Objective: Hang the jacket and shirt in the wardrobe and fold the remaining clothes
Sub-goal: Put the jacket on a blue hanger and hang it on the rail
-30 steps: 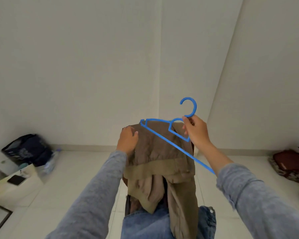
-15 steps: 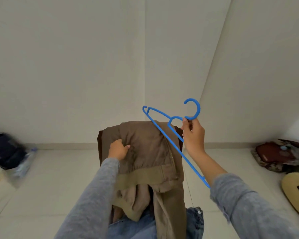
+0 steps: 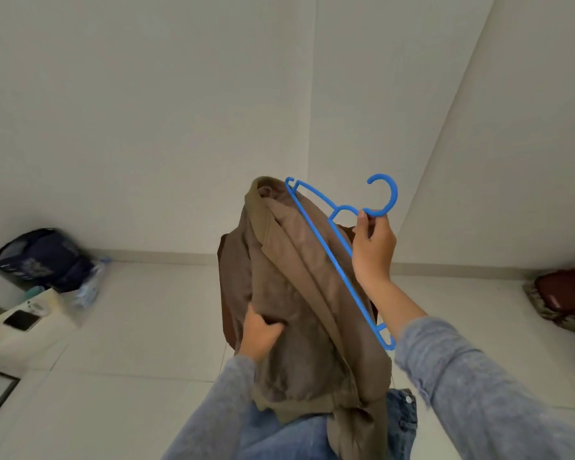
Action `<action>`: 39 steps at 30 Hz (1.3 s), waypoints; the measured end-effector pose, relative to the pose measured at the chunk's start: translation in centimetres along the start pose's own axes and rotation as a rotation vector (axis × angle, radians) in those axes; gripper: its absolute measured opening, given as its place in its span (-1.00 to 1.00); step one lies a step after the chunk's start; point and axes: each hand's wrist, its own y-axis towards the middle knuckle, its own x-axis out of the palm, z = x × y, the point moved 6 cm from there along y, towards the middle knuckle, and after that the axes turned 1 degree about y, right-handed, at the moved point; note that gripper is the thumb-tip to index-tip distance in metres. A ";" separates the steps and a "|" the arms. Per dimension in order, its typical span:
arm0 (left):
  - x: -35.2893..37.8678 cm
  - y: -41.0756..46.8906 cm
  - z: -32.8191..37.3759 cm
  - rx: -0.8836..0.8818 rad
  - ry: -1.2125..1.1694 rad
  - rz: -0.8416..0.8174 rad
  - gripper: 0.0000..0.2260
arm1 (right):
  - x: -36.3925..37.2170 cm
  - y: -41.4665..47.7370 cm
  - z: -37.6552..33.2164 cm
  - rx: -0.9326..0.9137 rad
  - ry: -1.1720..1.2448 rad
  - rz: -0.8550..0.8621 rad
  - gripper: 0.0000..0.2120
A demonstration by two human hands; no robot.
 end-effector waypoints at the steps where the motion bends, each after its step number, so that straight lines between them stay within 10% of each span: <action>1: -1.0 0.3 1.6 0.021 -0.173 0.106 -0.40 | 0.1 0.0 0.4 0.008 -0.002 -0.001 -0.82; 5: -2.2 2.3 7.7 0.113 -0.437 0.208 -0.26 | 0.3 0.1 1.4 0.039 -0.024 0.009 -0.77; 10: -2.3 4.3 9.0 0.005 0.070 0.291 -0.15 | -0.2 0.9 1.5 0.048 0.011 -0.006 -0.84; 15: -3.9 4.1 12.0 0.088 0.040 0.414 -0.66 | -1.6 1.4 1.0 0.062 0.012 -0.027 -0.86; 30: -6.4 -4.0 23.6 0.024 -1.203 -0.307 -0.60 | 1.8 -4.0 -6.8 0.148 0.121 -0.436 -0.72; 39: -12.2 -9.8 27.9 0.218 -1.066 -0.343 -0.58 | 1.9 -8.5 -14.4 0.011 0.177 -0.531 -0.63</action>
